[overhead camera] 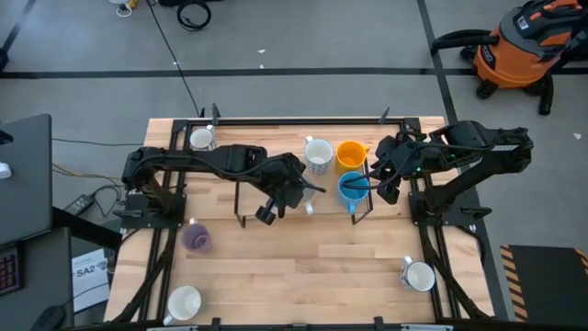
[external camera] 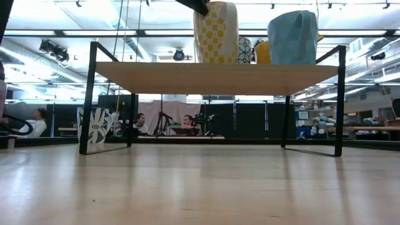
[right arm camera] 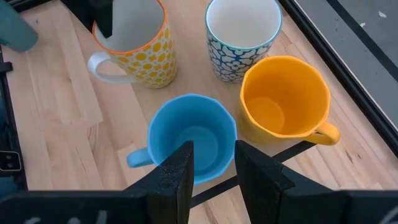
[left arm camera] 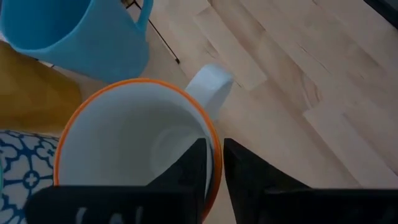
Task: Place coffee mugs
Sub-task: Put the yellow patterned mug on the shelf
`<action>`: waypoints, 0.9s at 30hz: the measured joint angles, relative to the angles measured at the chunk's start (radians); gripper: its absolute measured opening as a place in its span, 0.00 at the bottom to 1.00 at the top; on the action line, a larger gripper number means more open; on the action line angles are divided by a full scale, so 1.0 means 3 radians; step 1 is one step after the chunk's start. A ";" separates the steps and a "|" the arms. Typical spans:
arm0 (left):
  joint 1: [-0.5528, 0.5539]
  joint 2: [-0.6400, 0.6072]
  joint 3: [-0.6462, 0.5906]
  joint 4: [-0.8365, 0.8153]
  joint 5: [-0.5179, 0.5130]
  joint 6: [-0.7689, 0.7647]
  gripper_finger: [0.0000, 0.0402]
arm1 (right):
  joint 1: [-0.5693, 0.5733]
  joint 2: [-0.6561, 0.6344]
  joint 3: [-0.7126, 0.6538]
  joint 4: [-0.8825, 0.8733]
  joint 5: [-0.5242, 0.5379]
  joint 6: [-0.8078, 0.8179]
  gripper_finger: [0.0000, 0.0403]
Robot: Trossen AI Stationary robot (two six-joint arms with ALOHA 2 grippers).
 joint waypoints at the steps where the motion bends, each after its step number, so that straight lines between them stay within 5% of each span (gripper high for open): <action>1: 0.0000 0.0000 0.0000 0.0000 0.0000 0.0000 0.16 | -0.0001 0.0000 0.0000 0.0000 0.0000 0.0000 0.30; 27: -0.0009 -0.0001 0.0092 0.0227 -0.0160 -0.0178 0.32 | -0.0001 0.0000 0.0000 0.0000 0.0000 -0.0001 0.30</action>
